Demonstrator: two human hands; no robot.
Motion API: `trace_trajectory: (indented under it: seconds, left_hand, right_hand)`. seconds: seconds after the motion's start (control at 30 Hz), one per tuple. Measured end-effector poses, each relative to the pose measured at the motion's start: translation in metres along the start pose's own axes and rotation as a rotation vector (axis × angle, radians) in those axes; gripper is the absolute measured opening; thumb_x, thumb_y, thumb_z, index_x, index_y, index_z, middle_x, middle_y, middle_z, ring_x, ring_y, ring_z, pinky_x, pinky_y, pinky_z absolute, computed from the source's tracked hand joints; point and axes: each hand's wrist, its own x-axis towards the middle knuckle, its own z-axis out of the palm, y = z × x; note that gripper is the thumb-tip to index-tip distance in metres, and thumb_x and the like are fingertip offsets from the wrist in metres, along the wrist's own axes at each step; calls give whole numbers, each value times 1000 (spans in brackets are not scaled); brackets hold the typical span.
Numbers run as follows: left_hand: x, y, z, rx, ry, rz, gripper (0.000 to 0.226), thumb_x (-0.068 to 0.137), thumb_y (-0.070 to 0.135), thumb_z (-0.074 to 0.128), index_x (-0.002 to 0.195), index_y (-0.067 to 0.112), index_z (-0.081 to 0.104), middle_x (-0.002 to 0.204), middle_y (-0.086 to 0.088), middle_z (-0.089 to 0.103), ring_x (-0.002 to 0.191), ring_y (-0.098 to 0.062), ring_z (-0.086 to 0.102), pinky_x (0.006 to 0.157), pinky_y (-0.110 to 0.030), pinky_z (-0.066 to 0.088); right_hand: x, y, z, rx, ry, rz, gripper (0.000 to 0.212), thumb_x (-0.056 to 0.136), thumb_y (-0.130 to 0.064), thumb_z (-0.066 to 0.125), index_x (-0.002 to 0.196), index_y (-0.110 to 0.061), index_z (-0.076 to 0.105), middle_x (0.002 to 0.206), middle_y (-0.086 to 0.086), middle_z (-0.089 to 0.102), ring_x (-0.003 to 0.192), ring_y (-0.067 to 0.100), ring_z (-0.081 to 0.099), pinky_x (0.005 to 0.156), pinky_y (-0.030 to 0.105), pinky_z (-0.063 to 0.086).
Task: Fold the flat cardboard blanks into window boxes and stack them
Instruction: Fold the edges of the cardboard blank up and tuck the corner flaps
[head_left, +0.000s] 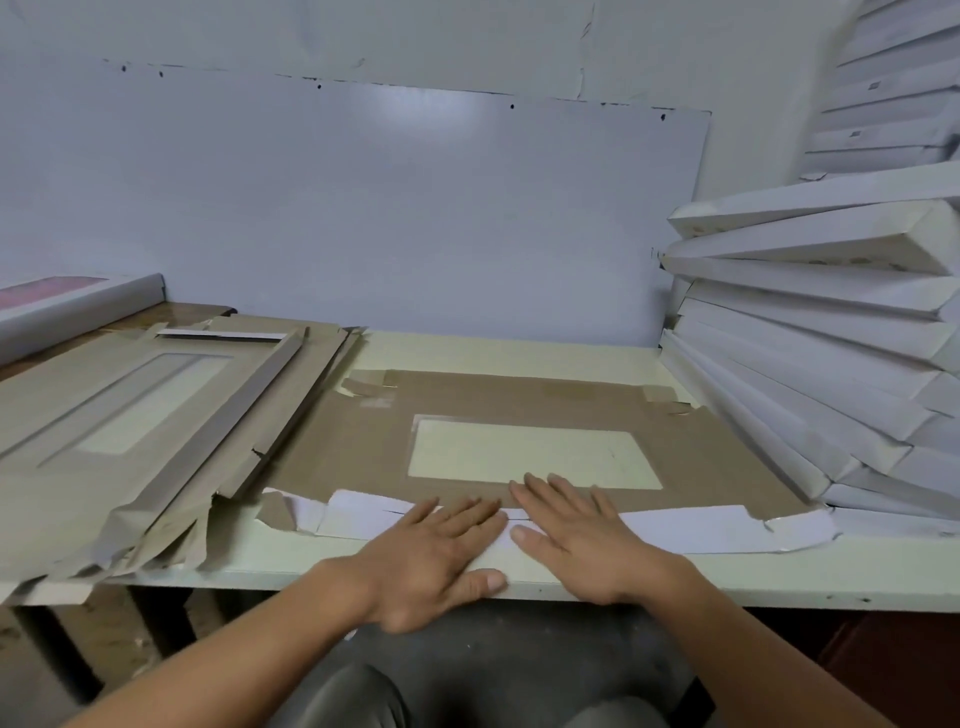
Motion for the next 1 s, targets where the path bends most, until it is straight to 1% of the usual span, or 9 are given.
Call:
trace_trajectory:
  seconds: [0.2, 0.33, 0.47, 0.53, 0.6, 0.67, 0.8, 0.9, 1.0]
  left_hand:
    - [-32, -44, -13, -64, -62, -61, 69, 96, 61, 14, 156, 33, -5, 160, 19, -16, 144, 4, -20, 119, -27, -12]
    - [-56, -75, -20, -140, 90, -57, 57, 102, 45, 40, 154, 24, 27, 161, 12, 14, 148, 2, 9, 117, -12, 5]
    - [-62, -80, -28, -78, 245, -26, 42, 98, 42, 53, 133, 19, 61, 144, 4, 52, 132, -8, 47, 108, -22, 37]
    - [-59, -77, -32, -52, 290, 15, 37, 100, 41, 48, 118, 17, 69, 129, 3, 64, 119, -11, 57, 102, -22, 41]
    - [-57, -76, -36, -39, 327, 20, 32, 102, 35, 44, 101, 18, 71, 106, 5, 70, 102, -14, 58, 92, -26, 44]
    - [-53, -78, -38, 37, 339, -49, 31, 103, 32, 42, 86, 19, 63, 87, 4, 62, 90, -15, 51, 85, -28, 42]
    - [-34, -70, -35, 151, 277, -338, 31, 104, 35, 30, 83, 20, 46, 86, 2, 53, 90, -23, 53, 86, -34, 39]
    - [-13, -52, -29, 170, 256, -453, 21, 104, 33, 28, 99, 21, 44, 104, -3, 58, 100, -27, 55, 89, -36, 35]
    - [13, -28, -19, 165, 240, -341, 28, 102, 30, 31, 124, 21, 46, 124, -5, 47, 117, -27, 44, 97, -40, 32]
  right_hand:
    - [-46, 85, -14, -32, -4, 264, 69, 90, -73, 1, 151, -46, -16, 160, -22, -19, 147, 2, -19, 120, 46, -11]
    - [-76, 134, -23, -52, 9, 445, 84, 78, -77, -5, 153, -41, -15, 162, -18, -17, 149, 6, -16, 120, 48, -11]
    - [-80, 132, -18, -28, 89, 326, 66, 81, -79, 1, 139, -60, -24, 155, -25, -29, 146, 5, -27, 116, 45, -19]
    - [-76, 119, -12, -19, 155, 169, 59, 85, -80, 9, 141, -68, -6, 152, -34, -27, 142, -1, -31, 115, 39, -22]
    - [-70, 102, -7, -35, 291, 23, 45, 94, -72, 24, 137, -63, 36, 156, -33, 4, 147, 0, -6, 118, 35, -4]
    - [-60, 87, -6, -40, 447, -60, 31, 99, -55, 41, 116, -47, 64, 128, -25, 47, 125, 5, 38, 106, 31, 29]
    - [-41, 64, -19, 4, 443, 38, 40, 94, -62, 29, 73, -37, 52, 73, -12, 55, 72, 5, 52, 59, 21, 35]
    - [-24, 54, -22, 18, 383, 105, 32, 95, -59, 26, 91, -43, 53, 82, -23, 61, 80, 7, 58, 62, 22, 37]
    - [-1, 34, -19, 38, 327, 91, 37, 102, -48, 27, 128, -42, 51, 119, -16, 60, 112, 15, 56, 86, 32, 44]
